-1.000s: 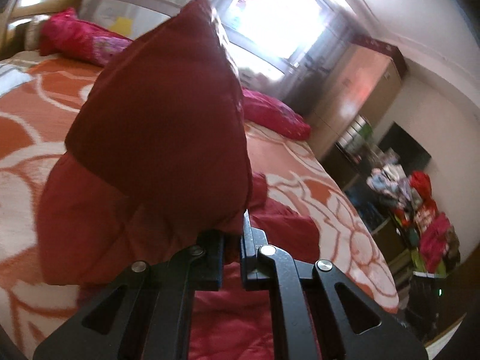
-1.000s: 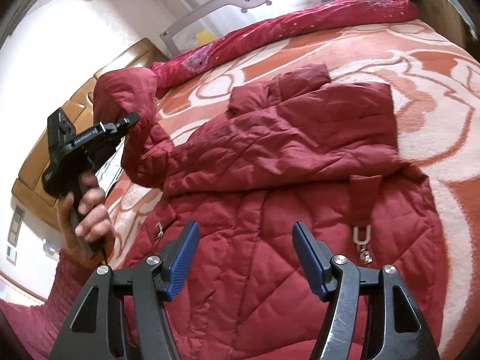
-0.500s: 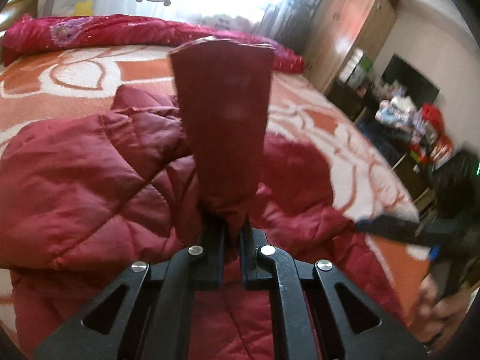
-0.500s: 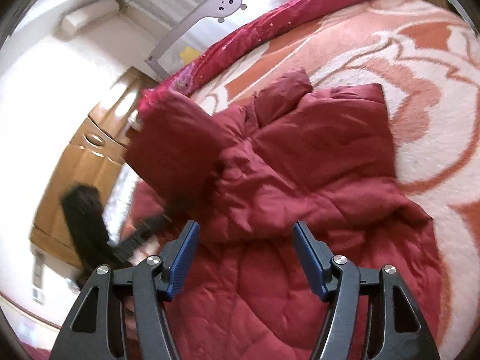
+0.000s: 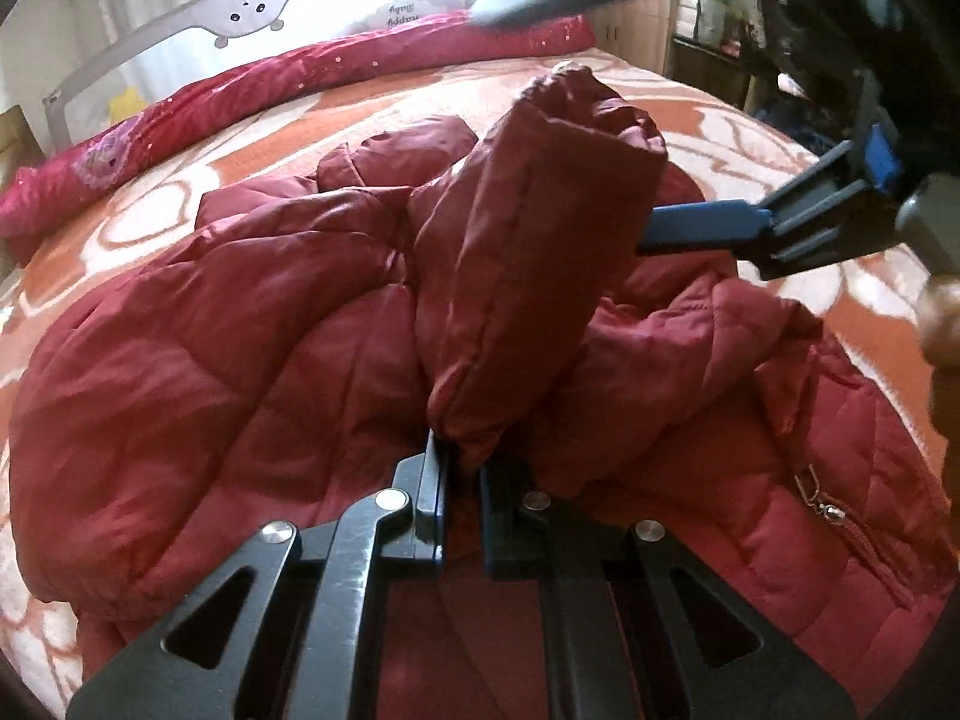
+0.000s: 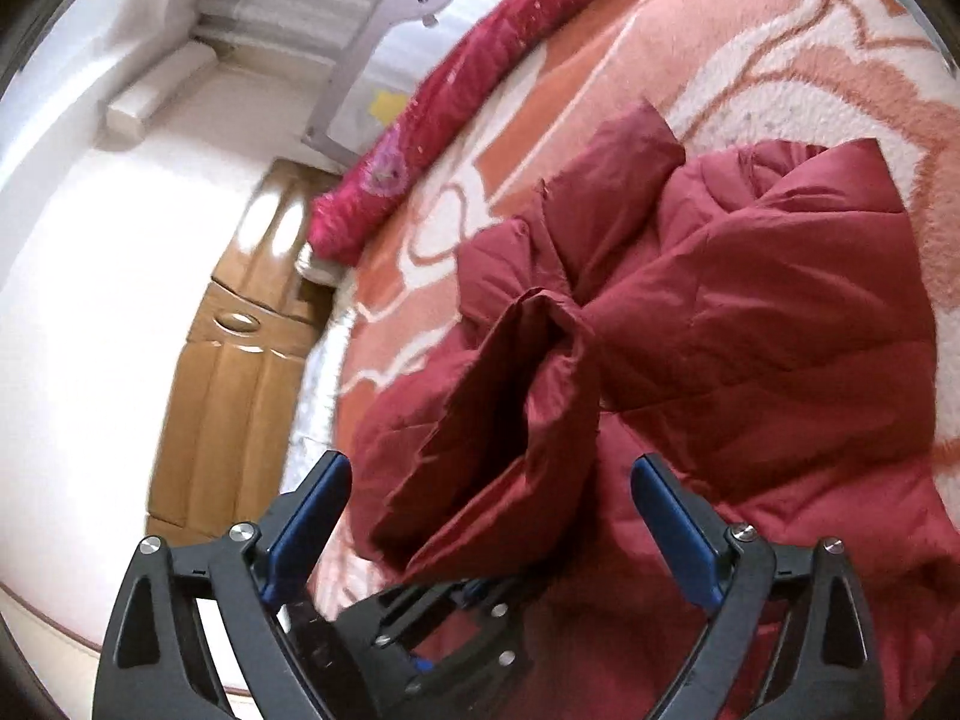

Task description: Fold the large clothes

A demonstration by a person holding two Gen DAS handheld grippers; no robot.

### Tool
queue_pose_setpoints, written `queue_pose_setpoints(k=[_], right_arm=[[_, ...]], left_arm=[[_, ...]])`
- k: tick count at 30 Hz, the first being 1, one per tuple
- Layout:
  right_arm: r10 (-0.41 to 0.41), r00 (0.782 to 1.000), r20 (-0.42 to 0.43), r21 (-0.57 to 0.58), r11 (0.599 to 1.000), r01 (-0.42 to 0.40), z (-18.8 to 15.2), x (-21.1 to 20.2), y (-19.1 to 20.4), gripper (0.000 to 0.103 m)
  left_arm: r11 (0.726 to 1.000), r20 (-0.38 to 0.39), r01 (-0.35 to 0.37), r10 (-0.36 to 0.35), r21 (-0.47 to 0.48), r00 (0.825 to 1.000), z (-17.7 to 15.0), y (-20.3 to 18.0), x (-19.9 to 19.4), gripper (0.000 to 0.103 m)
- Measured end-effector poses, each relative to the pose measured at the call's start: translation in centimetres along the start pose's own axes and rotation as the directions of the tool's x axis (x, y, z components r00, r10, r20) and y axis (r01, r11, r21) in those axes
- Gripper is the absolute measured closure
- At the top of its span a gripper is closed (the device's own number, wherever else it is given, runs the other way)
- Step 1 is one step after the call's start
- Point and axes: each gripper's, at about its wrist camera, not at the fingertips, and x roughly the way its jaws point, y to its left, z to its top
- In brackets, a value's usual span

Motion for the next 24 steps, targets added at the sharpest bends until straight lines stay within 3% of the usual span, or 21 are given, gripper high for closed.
queue_pose_setpoints(k=[1,3,5,7,11,18,21,24], right_arm=[[-0.016,1.000,-0.009,-0.003,1.000,0.016,-0.1,0.3,-0.2,0.023],[-0.027,0.999,-0.017,-0.009,1.000,0.027,-0.1,0.7,-0.3,0.035],[-0.079,0.997,-0.010,-0.042,0.996,0.079,-0.2,0.6,0.0,0.075],[-0.098,0.995,-0.008,-0.046,0.994,0.098,-0.4,0.1,-0.3,0.086],[-0.127,0.992,0.011,-0.050,0.991,0.127,-0.4,-0.8,-1.1,0.091],[-0.099,0.994,0.053,-0.081,0.991,0.104,-0.2,-4.8,-0.7,0.093],[-0.137,0.986,0.094,-0.113,0.983,0.147,0.1,-6.5,-0.7,0.094],[-0.181,0.978,0.108,-0.107,0.975,0.192,0.7,-6.6,-1.7,0.094]], left_arm=[[1.000,0.000,-0.001,0.001,0.004,1.000,0.0,-0.1,-0.1,0.097],[1.000,-0.006,0.005,-0.005,0.007,1.000,-0.2,-0.2,-0.2,0.097],[1.000,-0.014,0.025,-0.025,-0.009,1.000,-0.3,-0.3,-0.3,0.096],[0.995,-0.015,0.082,-0.083,-0.050,0.996,-0.4,0.4,-1.0,0.094],[0.962,0.013,0.216,-0.217,-0.167,0.976,-1.0,3.0,-4.0,0.093],[0.954,0.106,0.152,-0.128,-0.260,0.986,-0.2,8.7,-8.8,0.093],[0.943,0.101,0.114,-0.087,-0.314,0.991,0.2,11.4,-7.7,0.093],[0.925,0.062,0.123,-0.108,-0.359,0.992,-0.1,13.2,-5.3,0.093]])
